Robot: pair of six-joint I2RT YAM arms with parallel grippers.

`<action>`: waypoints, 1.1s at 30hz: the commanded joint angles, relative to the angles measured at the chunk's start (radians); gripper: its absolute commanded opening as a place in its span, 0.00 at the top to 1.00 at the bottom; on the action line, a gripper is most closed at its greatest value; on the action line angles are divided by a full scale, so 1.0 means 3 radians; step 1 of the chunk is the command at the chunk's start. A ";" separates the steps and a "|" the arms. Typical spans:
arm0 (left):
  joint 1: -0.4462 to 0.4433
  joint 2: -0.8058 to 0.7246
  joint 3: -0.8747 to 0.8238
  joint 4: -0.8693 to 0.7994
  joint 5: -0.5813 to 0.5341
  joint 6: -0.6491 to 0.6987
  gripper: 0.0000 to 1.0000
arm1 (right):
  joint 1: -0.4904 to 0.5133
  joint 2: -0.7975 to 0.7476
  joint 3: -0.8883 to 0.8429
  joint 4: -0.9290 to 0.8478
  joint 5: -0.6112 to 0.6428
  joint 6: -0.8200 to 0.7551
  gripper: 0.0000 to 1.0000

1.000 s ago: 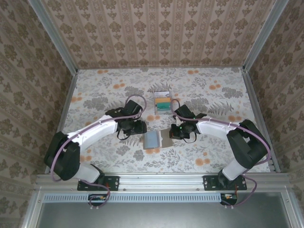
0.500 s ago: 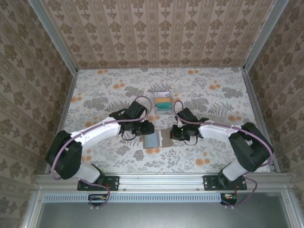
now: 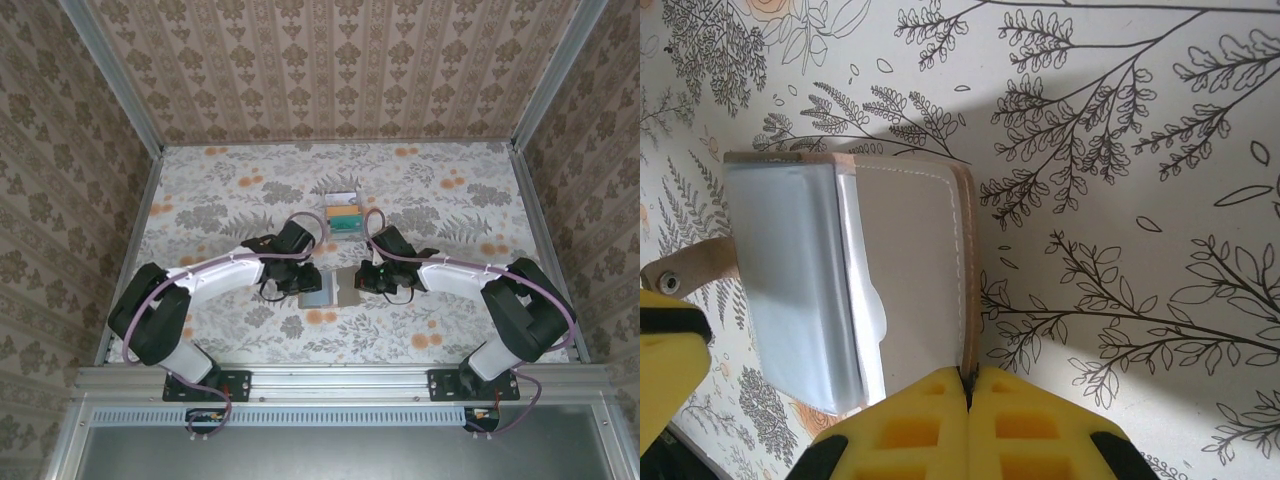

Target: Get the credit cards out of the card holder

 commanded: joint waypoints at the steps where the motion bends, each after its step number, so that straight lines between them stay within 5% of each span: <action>1: -0.0017 0.0076 -0.0044 -0.0106 -0.0116 -0.0053 0.71 | 0.0020 -0.0037 -0.0045 0.0044 0.0028 0.0059 1.00; 18: -0.0013 0.0296 -0.0058 0.0017 -0.0038 -0.0009 0.61 | 0.0048 -0.0022 -0.0020 0.0007 0.0028 0.0038 1.00; 33: -0.0012 0.0291 -0.0076 0.0573 0.0494 0.0097 0.57 | 0.0046 0.0044 -0.0014 0.0021 0.0010 0.0039 1.00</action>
